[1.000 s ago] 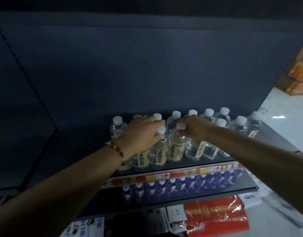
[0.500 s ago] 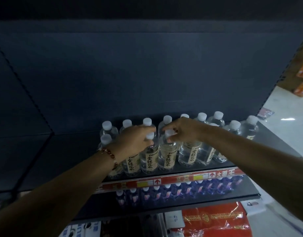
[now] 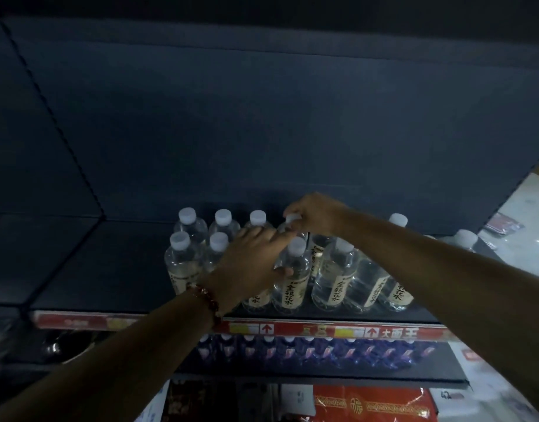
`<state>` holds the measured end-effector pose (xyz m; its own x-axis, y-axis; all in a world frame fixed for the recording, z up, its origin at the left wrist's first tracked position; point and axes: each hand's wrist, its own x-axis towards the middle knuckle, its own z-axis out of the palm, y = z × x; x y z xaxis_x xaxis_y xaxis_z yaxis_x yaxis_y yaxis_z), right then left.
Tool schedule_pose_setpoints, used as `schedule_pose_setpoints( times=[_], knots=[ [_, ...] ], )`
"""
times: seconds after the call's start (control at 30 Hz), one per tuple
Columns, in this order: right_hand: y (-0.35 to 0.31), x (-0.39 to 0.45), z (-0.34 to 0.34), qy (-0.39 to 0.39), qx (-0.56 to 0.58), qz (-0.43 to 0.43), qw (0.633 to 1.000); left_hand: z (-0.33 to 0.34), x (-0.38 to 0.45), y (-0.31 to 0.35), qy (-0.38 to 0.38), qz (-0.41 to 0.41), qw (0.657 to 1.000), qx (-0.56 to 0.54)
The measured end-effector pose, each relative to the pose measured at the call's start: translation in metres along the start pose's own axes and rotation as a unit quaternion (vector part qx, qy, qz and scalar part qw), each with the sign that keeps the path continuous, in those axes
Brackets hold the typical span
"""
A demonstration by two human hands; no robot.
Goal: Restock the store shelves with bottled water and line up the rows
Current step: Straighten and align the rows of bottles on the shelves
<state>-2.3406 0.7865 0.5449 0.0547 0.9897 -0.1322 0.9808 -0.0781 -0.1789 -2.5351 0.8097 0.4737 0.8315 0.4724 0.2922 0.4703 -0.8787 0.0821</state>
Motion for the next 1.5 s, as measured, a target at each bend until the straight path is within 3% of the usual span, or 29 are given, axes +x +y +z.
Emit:
schedule_pose_setpoints(
  times=[0.13,0.27,0.43,0.67,1.07,1.23,1.37,1.5],
  knots=[
    [0.007,-0.013,-0.002,-0.009,0.006,-0.014,1.000,-0.003,0.004,0.006,-0.007,-0.001,1.000,-0.013],
    [0.037,-0.058,-0.014,0.065,0.043,-0.013,0.997,-0.007,0.008,0.012,0.001,0.040,0.999,-0.024],
    [0.065,-0.098,0.005,-0.004,-0.027,0.014,1.000,0.009,0.005,0.015,-0.007,0.022,1.000,-0.013],
    [0.057,-0.090,0.015,0.036,-0.076,-0.026,0.996,0.008,0.005,0.018,-0.013,0.004,1.000,-0.006],
    [0.030,-0.109,0.017,0.030,0.000,0.085,0.996,0.012,0.002,0.019,0.025,0.028,0.999,-0.019],
    [0.039,-0.125,0.004,0.126,0.086,0.126,0.980,0.004,0.014,0.034,0.034,0.048,0.998,-0.024],
    [0.064,-0.137,-0.001,0.018,0.026,0.160,0.987,0.006,0.033,0.057,0.018,0.123,0.992,-0.026],
    [0.083,-0.138,0.006,0.034,0.043,0.137,0.989,0.017,0.049,0.067,0.003,0.118,0.992,-0.039]
  ],
)
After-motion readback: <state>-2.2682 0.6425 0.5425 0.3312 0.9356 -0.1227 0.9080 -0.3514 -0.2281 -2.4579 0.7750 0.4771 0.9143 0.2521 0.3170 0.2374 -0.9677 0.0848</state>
